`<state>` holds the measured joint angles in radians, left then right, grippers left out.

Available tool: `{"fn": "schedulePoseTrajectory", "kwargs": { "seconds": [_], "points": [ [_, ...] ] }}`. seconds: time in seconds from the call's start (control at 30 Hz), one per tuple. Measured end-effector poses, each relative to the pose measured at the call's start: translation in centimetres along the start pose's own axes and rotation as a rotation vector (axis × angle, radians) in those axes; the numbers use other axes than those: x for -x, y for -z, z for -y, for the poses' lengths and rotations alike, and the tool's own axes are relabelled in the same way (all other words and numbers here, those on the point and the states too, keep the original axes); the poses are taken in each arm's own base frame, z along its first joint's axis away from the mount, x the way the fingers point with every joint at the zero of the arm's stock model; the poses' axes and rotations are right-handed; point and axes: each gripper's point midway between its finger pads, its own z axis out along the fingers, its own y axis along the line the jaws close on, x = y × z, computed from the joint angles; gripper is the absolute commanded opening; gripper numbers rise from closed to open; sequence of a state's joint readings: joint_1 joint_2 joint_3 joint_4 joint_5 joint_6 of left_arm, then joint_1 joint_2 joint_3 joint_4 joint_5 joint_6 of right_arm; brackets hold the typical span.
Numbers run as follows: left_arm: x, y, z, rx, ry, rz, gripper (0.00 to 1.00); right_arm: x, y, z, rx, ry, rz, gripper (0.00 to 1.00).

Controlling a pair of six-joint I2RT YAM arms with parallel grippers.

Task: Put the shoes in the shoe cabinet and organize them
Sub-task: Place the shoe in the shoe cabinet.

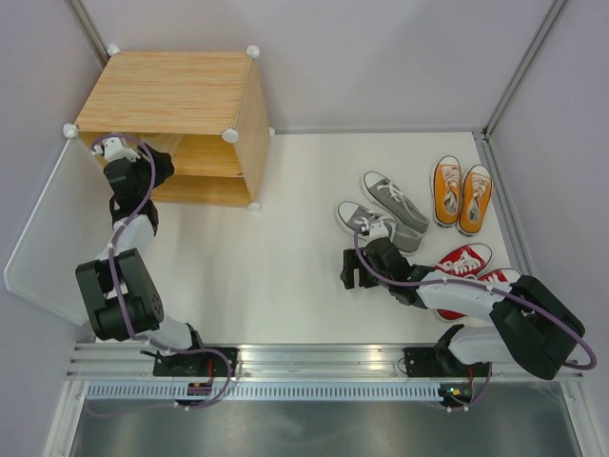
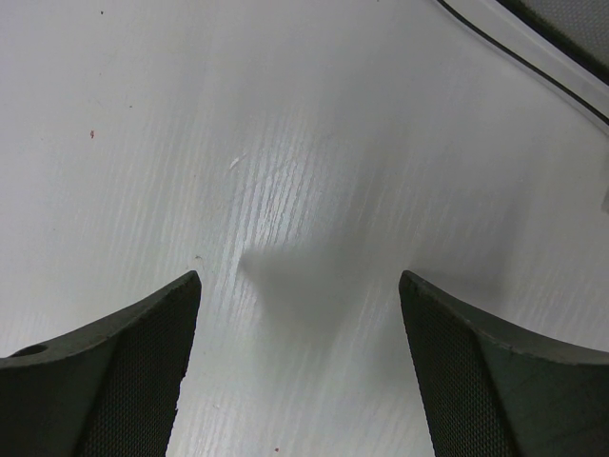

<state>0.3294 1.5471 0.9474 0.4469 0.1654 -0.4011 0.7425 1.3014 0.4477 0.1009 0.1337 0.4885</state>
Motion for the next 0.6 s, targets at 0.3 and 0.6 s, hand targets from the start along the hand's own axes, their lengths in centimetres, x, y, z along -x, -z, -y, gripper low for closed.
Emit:
{"fn": "schedulePoseTrajectory", "kwargs": {
  "seconds": [0.3, 0.6],
  "points": [
    [5.7, 8.2, 4.5, -0.064, 0.06, 0.105, 0.76, 0.5, 0.3, 0.0, 0.001, -0.003, 0.02, 0.89],
    [-1.6, 14.6, 14.3, -0.316, 0.063, -0.156, 0.77, 0.8, 1.0, -0.2, 0.006, -0.026, 0.027, 0.85]
  ]
}}
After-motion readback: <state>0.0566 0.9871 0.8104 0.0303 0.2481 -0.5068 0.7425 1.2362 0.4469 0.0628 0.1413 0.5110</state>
